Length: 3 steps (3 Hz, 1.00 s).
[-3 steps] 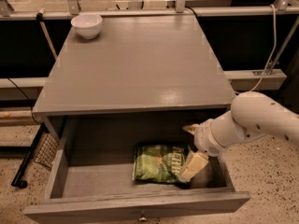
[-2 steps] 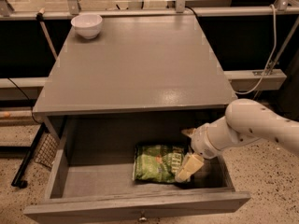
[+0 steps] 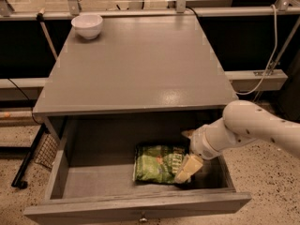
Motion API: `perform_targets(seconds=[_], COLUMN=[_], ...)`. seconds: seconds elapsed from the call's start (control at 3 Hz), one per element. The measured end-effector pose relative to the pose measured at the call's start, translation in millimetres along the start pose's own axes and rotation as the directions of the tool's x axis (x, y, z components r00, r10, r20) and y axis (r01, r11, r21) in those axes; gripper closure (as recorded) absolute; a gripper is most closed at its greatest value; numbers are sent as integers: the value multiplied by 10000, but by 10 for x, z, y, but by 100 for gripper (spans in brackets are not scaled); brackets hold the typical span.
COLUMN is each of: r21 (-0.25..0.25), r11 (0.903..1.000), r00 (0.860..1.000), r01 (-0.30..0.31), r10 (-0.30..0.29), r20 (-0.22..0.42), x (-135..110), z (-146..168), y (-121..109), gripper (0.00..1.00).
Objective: Pick green jalapeno chip bag from top drawer and place on counter
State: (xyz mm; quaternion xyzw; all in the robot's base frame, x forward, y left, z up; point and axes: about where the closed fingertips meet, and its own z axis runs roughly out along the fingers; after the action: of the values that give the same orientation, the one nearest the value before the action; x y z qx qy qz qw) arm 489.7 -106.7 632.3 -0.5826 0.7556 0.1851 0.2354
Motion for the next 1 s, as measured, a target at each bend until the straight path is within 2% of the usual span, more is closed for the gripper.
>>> perform_targets(seconds=[0.33,0.67,1.0], r21=[-56,-239,-303], r11=[10000,9997,9995], r00=[9998,9998,9999], r01=[-8,-23,27], r10=[7,18,-33], r20=[-183,-215,-169], x=[16,12,-14], z=[110,209,244], y=[-40,-56,-109], gripper=[0,17,47])
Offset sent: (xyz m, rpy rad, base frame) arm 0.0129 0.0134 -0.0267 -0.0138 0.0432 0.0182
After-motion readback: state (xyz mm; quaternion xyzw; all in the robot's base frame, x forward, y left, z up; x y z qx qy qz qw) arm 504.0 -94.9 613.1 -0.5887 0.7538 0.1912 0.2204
